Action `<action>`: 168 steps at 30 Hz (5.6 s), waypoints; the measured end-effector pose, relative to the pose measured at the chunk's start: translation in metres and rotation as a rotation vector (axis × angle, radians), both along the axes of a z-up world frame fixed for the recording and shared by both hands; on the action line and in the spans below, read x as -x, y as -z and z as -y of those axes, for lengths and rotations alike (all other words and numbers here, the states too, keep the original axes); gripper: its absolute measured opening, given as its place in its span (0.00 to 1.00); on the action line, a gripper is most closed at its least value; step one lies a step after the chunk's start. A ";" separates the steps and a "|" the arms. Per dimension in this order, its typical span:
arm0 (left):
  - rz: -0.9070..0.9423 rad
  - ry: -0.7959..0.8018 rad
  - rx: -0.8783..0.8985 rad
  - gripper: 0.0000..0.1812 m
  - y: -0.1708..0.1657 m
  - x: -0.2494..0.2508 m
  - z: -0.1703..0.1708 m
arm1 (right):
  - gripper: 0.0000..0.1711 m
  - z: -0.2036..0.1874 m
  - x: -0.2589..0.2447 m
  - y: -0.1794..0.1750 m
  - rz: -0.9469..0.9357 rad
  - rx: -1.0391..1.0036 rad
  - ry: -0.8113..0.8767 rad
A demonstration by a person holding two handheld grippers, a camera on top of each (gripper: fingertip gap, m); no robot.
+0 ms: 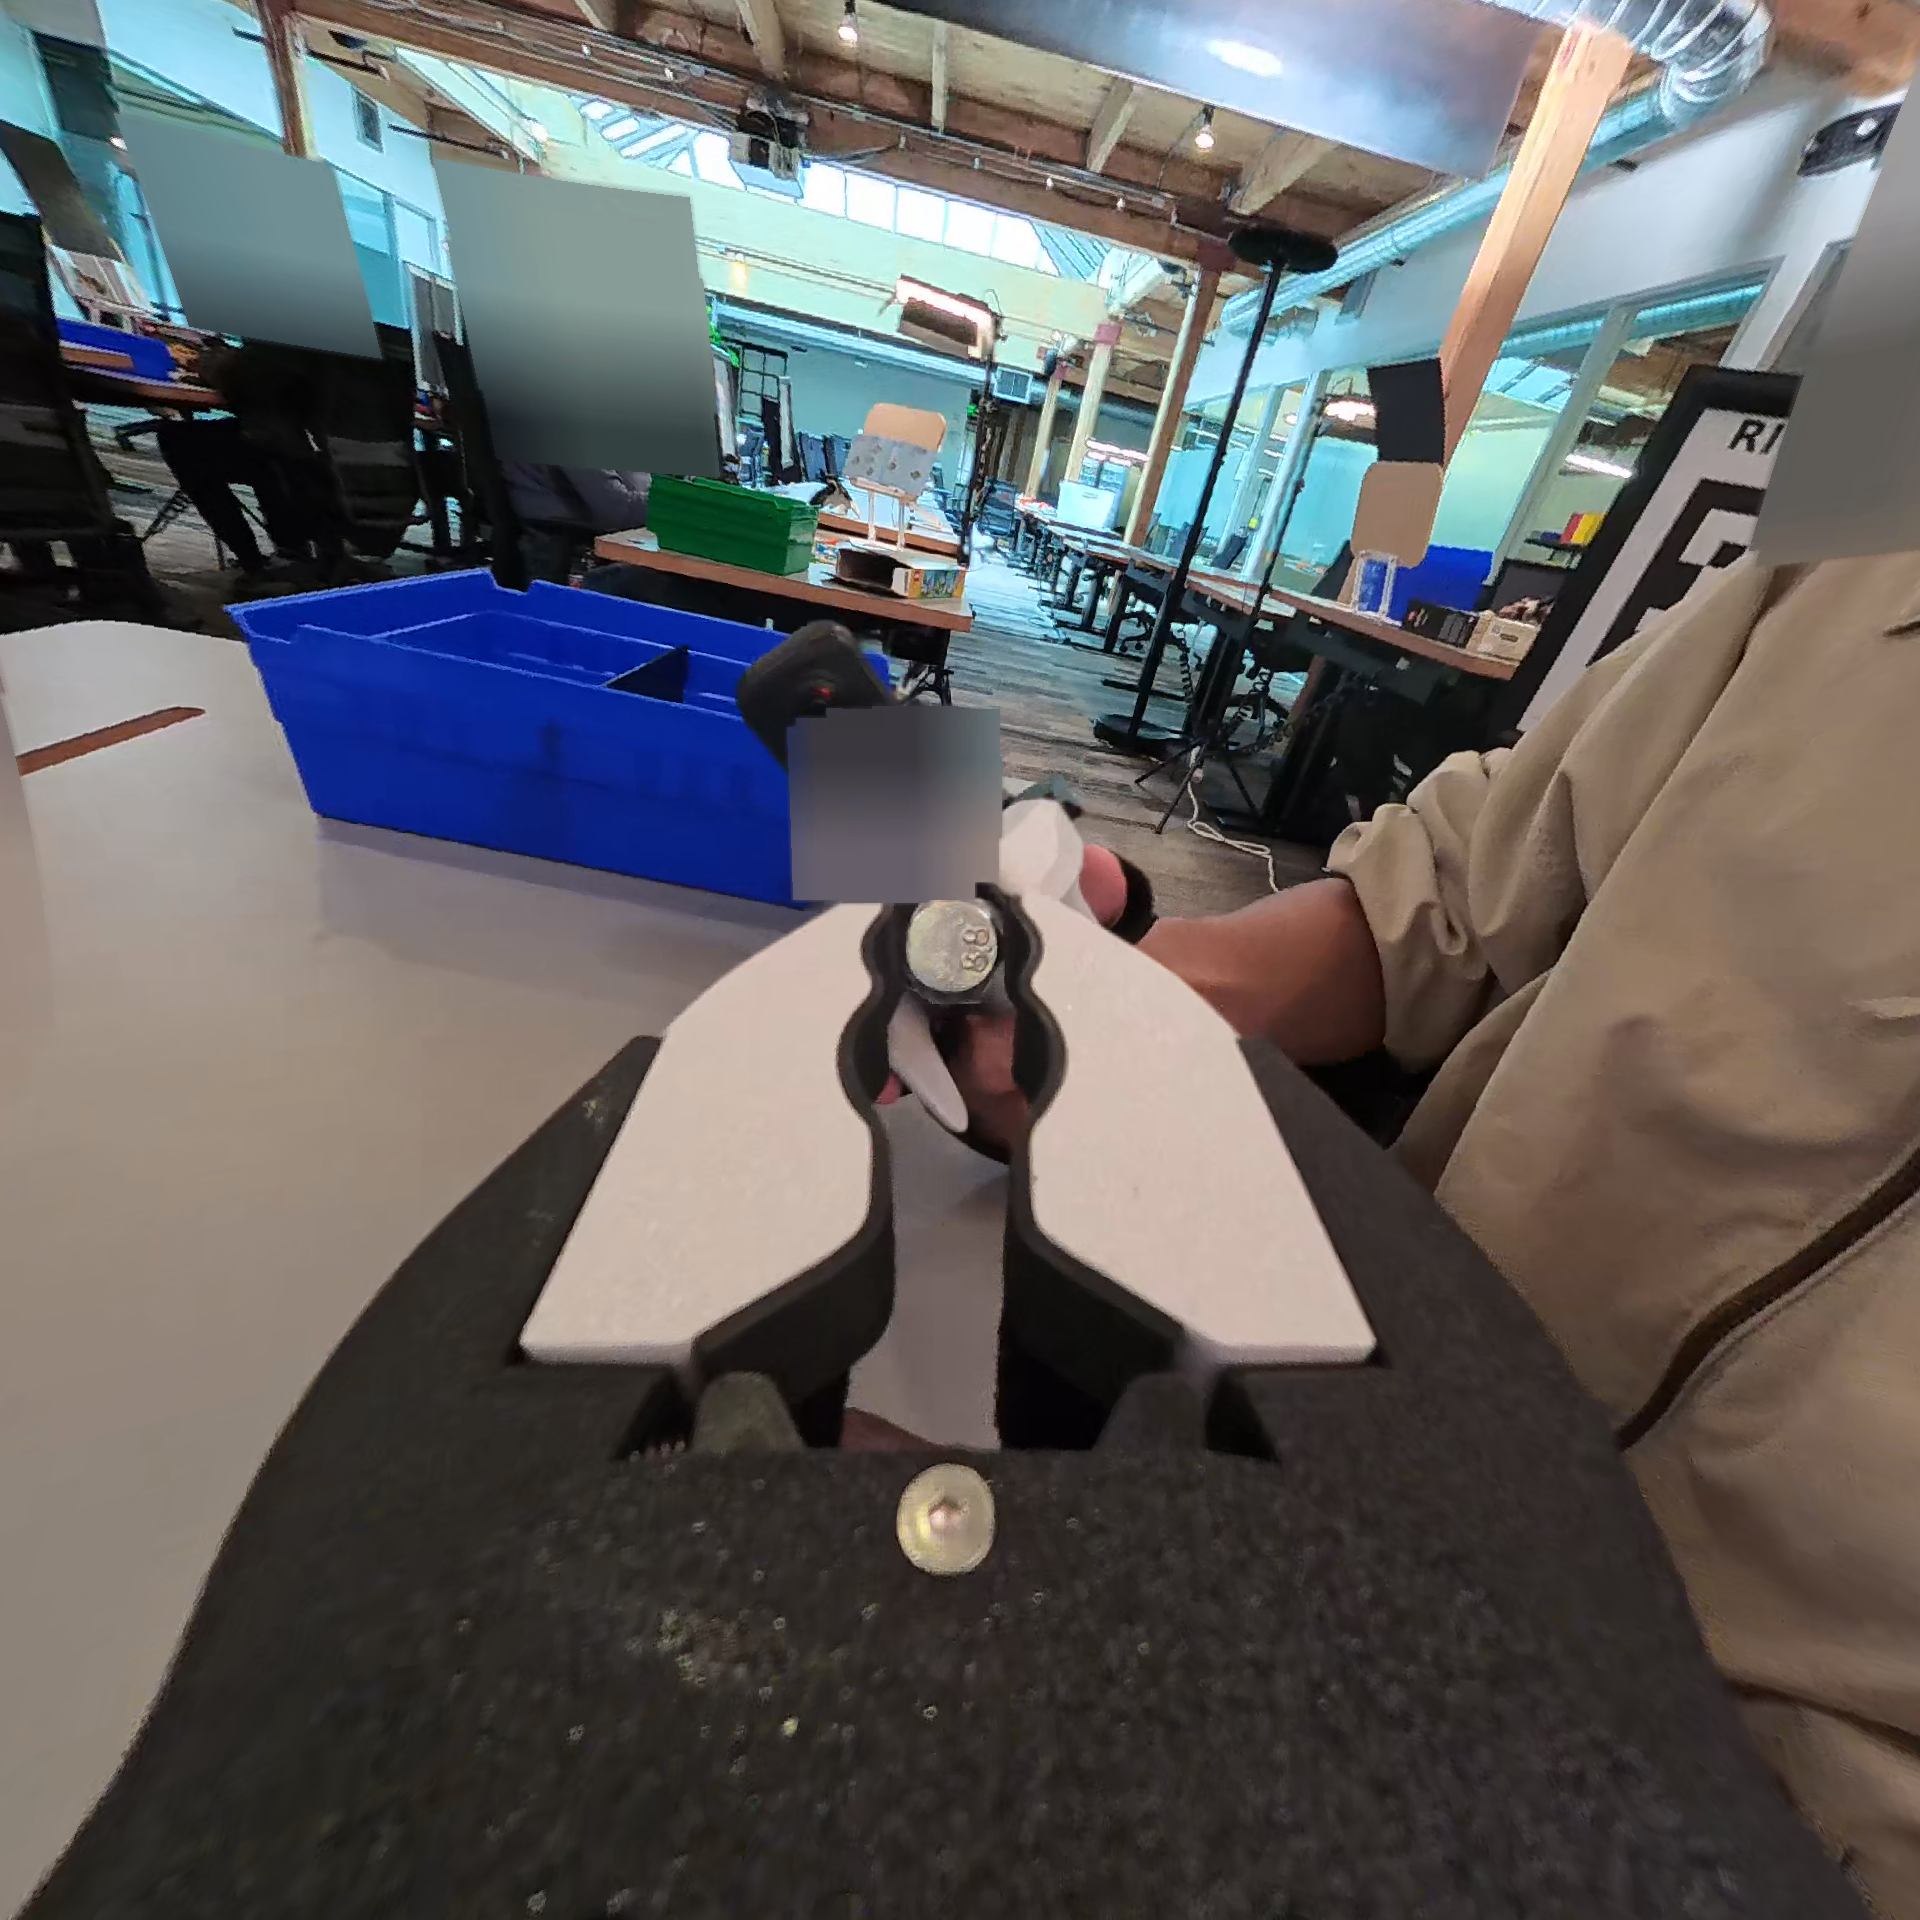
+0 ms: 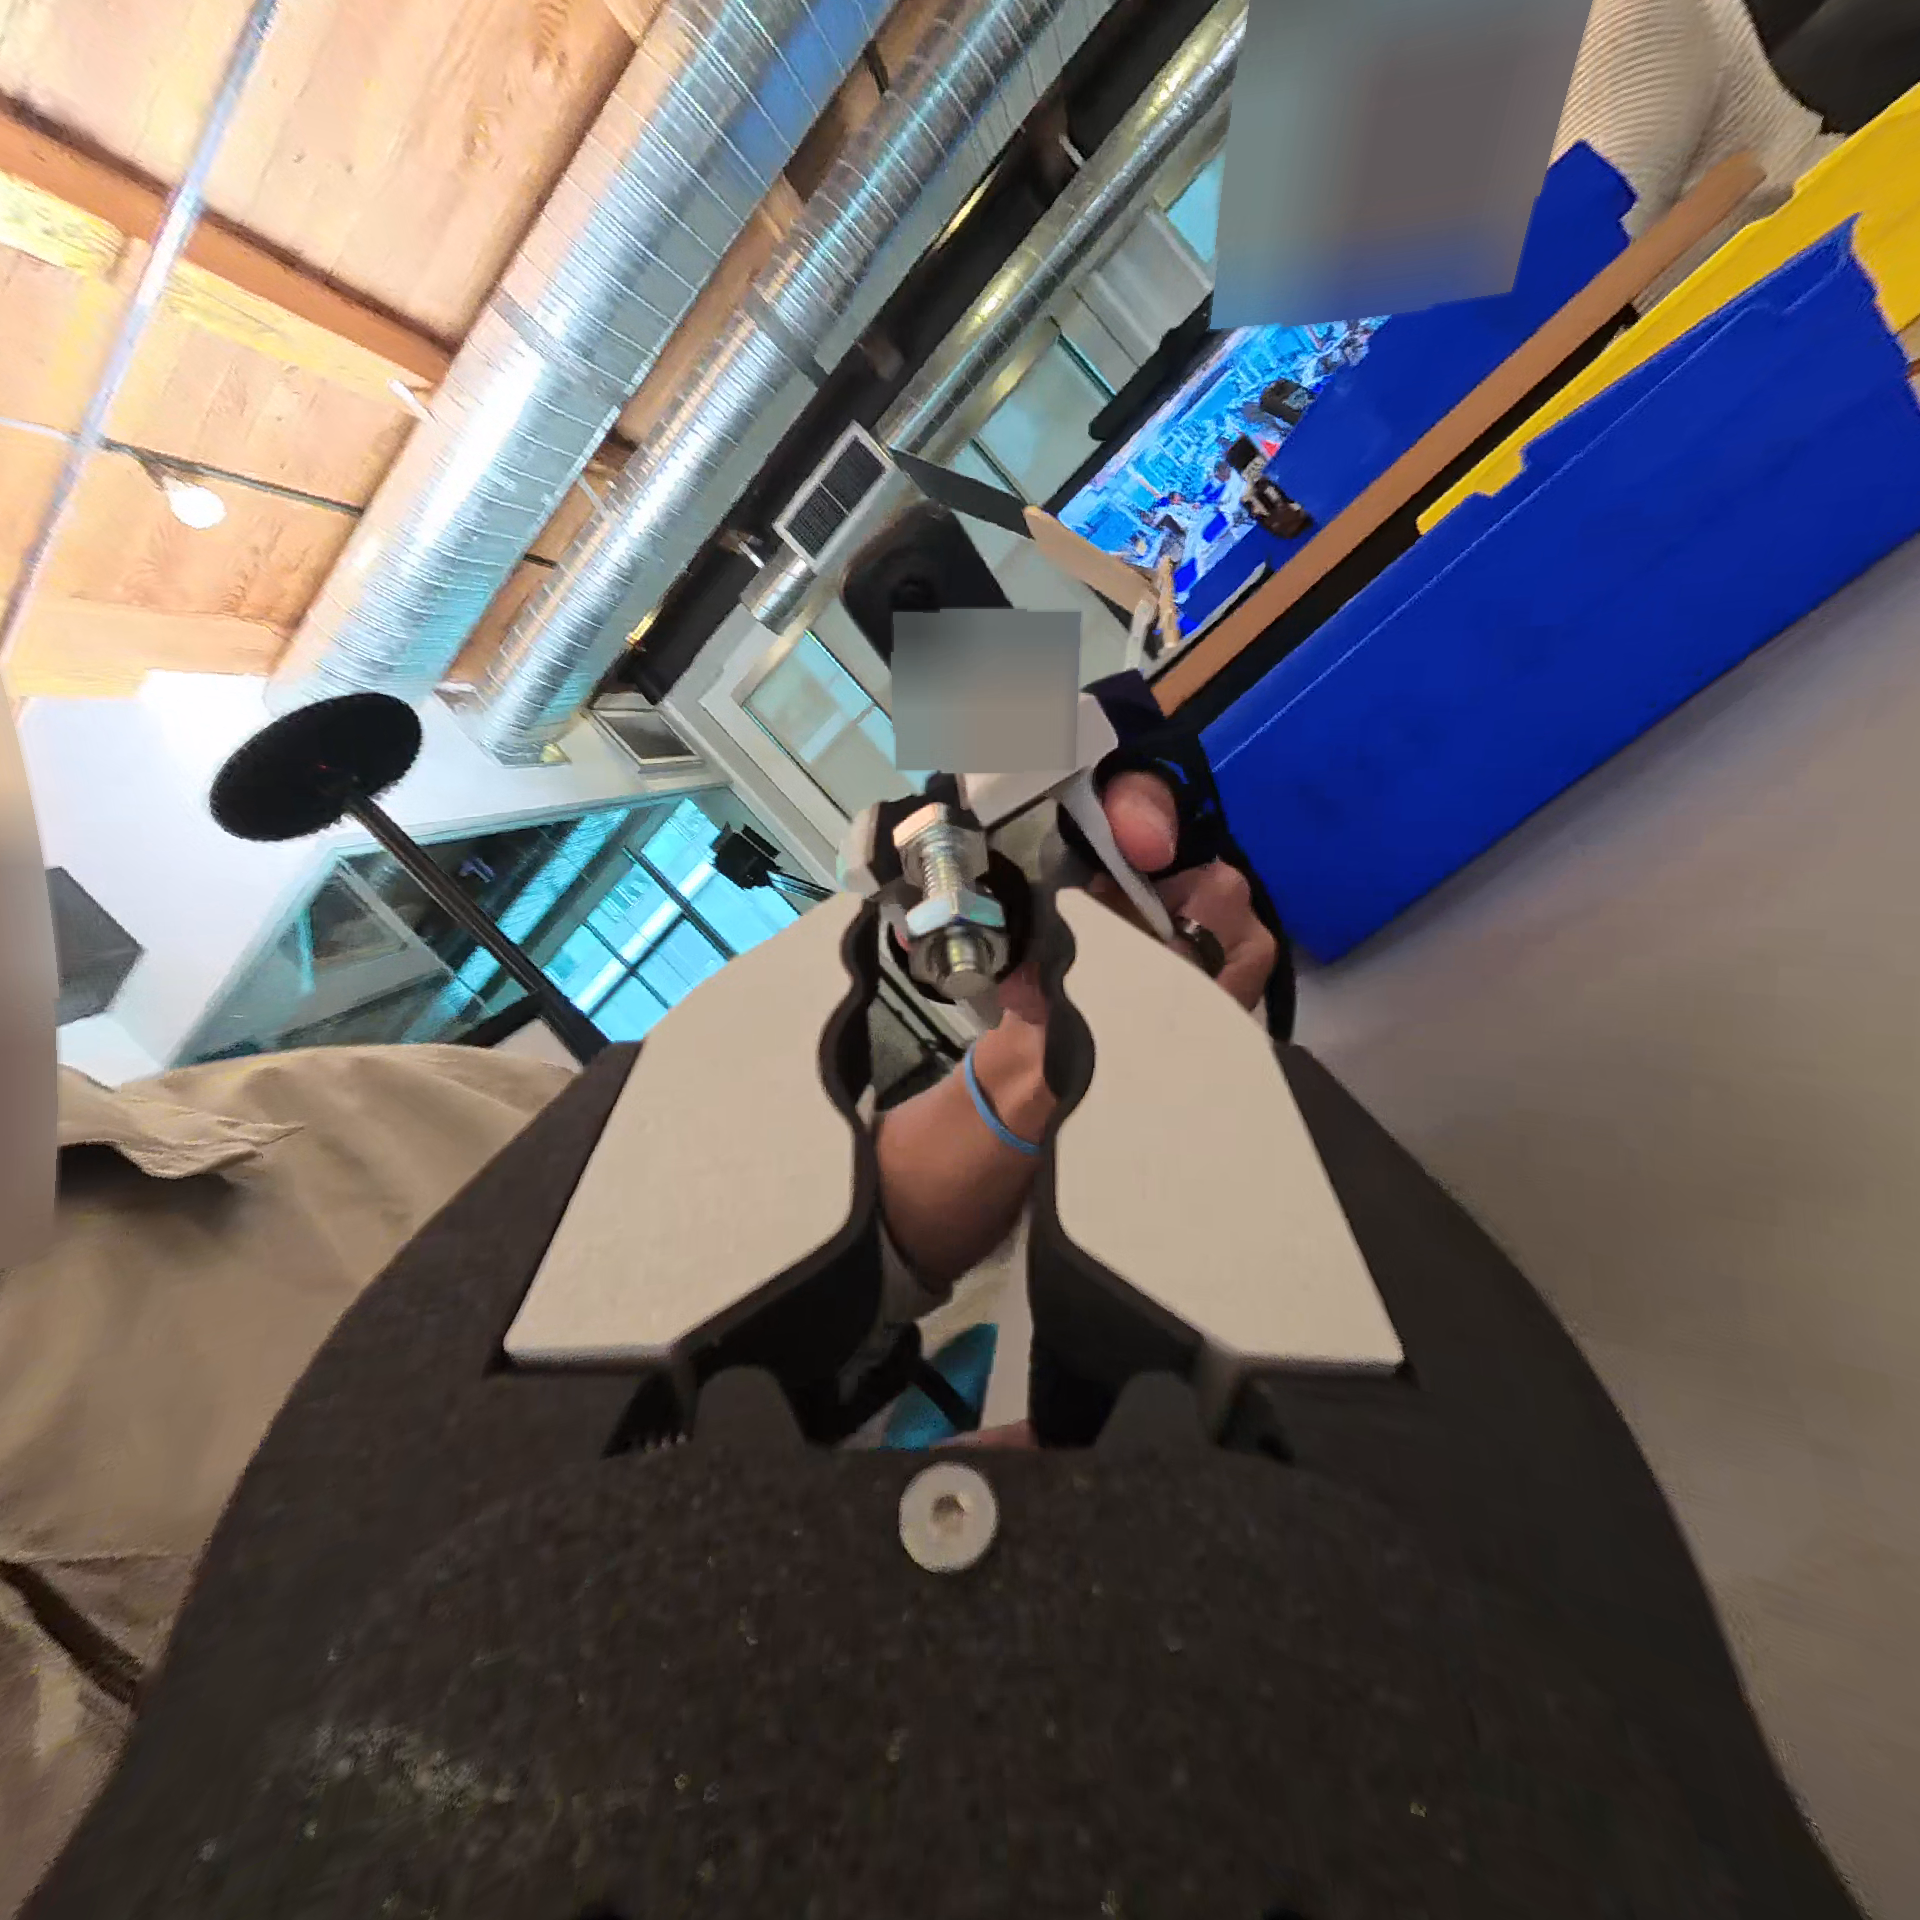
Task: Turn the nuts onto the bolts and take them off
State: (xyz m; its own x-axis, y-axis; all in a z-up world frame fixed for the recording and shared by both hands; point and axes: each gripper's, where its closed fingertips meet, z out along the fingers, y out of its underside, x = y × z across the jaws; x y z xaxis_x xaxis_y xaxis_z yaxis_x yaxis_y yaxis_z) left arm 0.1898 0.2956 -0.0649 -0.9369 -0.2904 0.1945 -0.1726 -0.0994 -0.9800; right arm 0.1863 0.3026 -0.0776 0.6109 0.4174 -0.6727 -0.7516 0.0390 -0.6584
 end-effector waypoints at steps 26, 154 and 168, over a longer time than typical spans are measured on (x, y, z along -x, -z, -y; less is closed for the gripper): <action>0.021 0.013 -0.073 0.10 0.010 0.004 0.008 | 0.11 -0.002 0.009 0.020 0.344 0.203 0.033; 0.037 0.145 0.026 0.10 0.011 0.017 0.016 | 0.15 0.020 0.014 0.010 1.272 0.191 0.426; 0.074 0.127 0.033 0.10 0.004 0.018 0.009 | 0.24 0.016 0.015 -0.001 -0.100 0.016 -0.171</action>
